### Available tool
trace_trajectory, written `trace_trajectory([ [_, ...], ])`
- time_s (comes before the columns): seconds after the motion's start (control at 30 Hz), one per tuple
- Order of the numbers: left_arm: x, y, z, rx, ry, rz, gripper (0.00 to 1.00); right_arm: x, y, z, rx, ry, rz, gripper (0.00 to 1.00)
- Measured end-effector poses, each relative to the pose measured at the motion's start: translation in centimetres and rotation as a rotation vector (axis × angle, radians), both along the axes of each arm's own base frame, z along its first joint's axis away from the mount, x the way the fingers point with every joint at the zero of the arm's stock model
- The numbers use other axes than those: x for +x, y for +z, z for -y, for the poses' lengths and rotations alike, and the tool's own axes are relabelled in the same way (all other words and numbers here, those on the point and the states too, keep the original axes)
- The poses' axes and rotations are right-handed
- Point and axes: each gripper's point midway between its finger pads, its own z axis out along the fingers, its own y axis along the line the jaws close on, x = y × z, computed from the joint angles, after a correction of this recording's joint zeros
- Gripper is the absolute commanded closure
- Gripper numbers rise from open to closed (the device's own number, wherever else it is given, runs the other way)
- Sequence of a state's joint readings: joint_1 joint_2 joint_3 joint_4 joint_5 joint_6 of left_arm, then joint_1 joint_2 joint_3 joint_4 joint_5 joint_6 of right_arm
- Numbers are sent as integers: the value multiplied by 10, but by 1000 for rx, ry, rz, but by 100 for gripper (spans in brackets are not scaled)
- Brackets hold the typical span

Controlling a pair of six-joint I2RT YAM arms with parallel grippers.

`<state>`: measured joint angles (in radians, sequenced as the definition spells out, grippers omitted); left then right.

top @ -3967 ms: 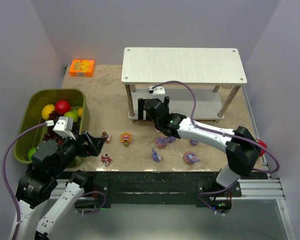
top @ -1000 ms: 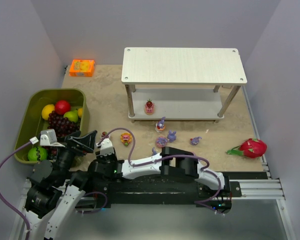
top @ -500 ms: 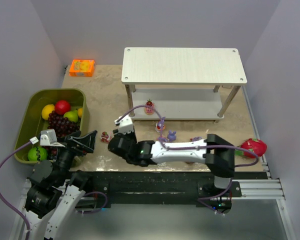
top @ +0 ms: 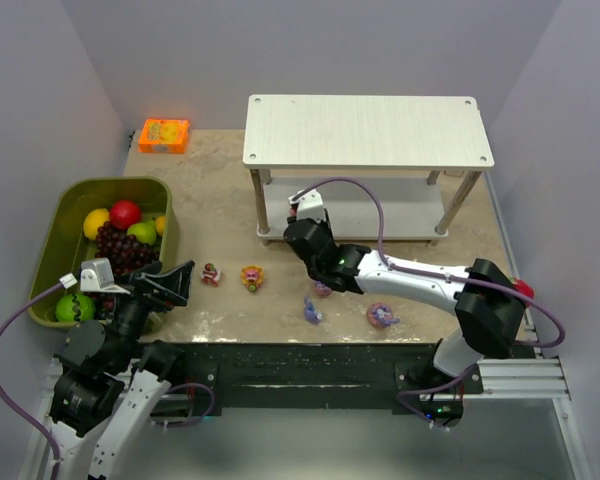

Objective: Place and organize the plastic toys onto the shelf

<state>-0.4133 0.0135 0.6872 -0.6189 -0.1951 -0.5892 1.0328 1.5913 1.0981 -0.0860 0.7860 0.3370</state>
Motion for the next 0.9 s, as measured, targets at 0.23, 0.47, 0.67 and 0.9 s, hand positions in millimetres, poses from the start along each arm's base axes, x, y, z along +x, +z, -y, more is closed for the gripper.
trace_trajectory([
  [0.23,0,0,0,-2,0,-1,0,33,0,48,-1,-65,13,100],
  [0.47,0,0,0,-2,1,-1,0,56,5,63,45,-75,47,100],
  [0.67,0,-1,-1,-2,4,-3,0,73,-10,64,69,-74,43,100],
  [0.9,1,-1,-2,-2,11,-4,1,86,-35,67,59,-85,16,100],
])
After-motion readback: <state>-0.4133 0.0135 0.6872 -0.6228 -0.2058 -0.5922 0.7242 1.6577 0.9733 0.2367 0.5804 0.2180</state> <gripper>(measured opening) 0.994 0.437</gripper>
